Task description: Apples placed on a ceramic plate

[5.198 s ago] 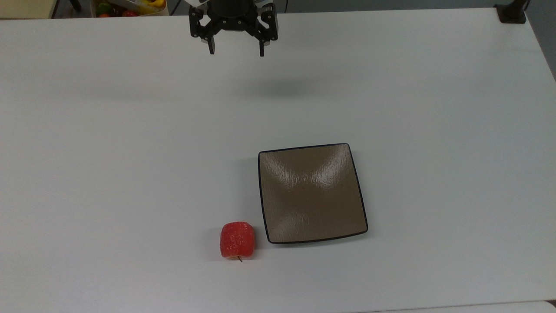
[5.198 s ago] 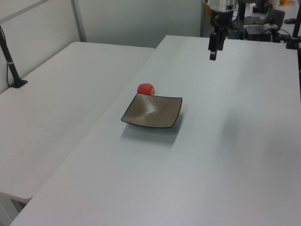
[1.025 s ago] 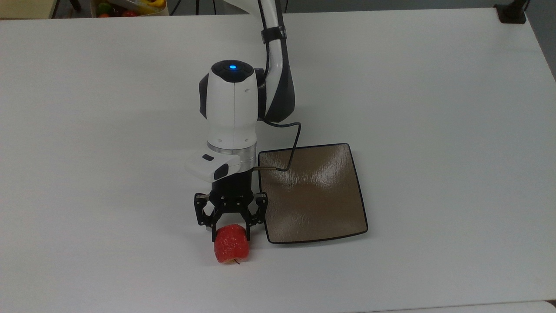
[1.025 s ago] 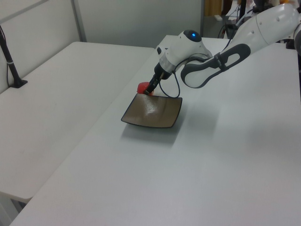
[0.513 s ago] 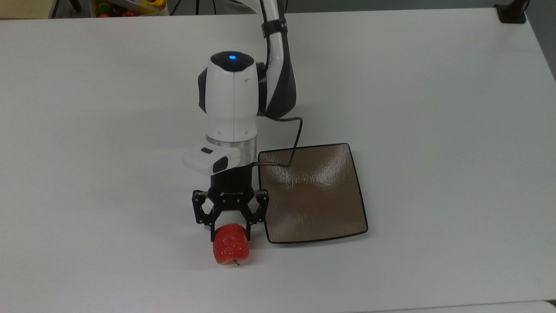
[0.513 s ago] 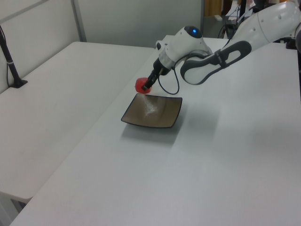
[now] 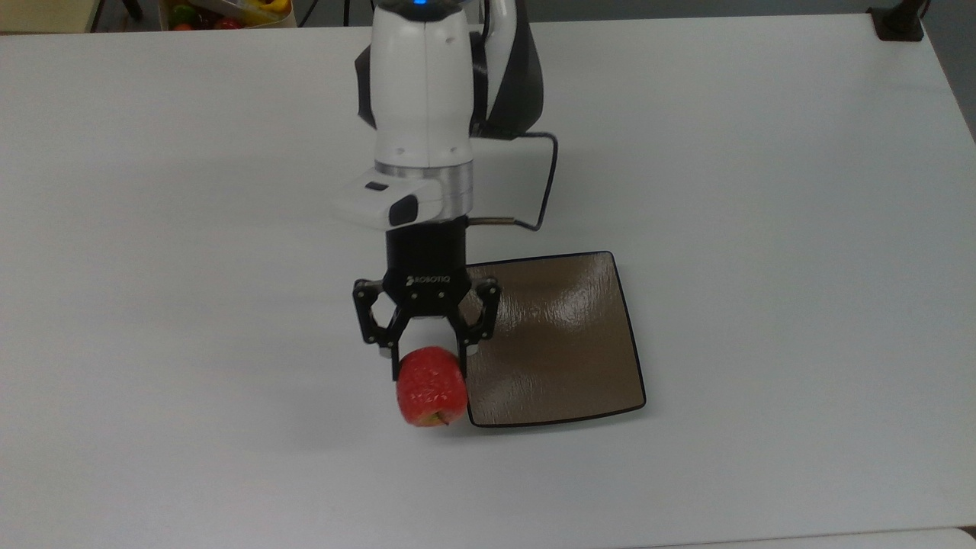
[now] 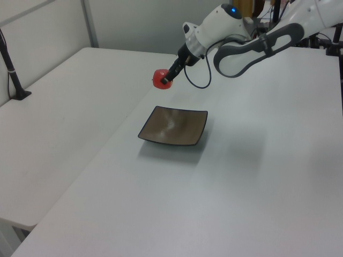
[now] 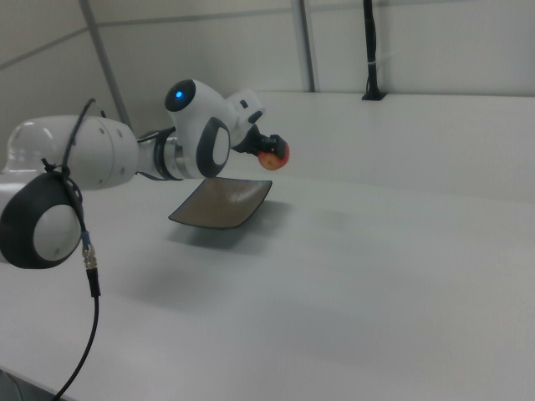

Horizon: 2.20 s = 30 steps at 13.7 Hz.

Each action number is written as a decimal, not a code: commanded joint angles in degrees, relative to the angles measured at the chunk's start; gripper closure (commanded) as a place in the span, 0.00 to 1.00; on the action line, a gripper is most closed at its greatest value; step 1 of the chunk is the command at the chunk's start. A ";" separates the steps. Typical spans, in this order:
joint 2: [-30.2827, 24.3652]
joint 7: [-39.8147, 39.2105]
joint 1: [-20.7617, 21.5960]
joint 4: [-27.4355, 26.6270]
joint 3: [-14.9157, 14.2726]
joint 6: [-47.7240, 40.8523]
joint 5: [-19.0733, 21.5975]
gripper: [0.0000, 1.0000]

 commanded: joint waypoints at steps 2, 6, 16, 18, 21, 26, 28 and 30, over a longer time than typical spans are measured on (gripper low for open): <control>-5.26 1.95 2.93 -6.67 -0.12 -5.13 0.01 0.54; -4.74 1.78 4.16 -8.69 0.67 -6.64 -0.78 0.44; -7.00 1.34 4.69 -8.96 1.72 -17.11 -0.87 0.00; -10.35 1.34 4.78 -8.96 1.72 -25.42 -0.87 0.00; -14.13 1.16 4.78 -9.05 1.72 -36.05 -0.78 0.00; -20.54 2.21 4.43 -10.19 0.85 -53.29 -0.52 0.00; -25.55 3.70 4.69 -14.84 -1.43 -52.00 1.75 0.00; -29.16 4.06 4.78 -15.47 -2.93 -51.82 6.06 0.00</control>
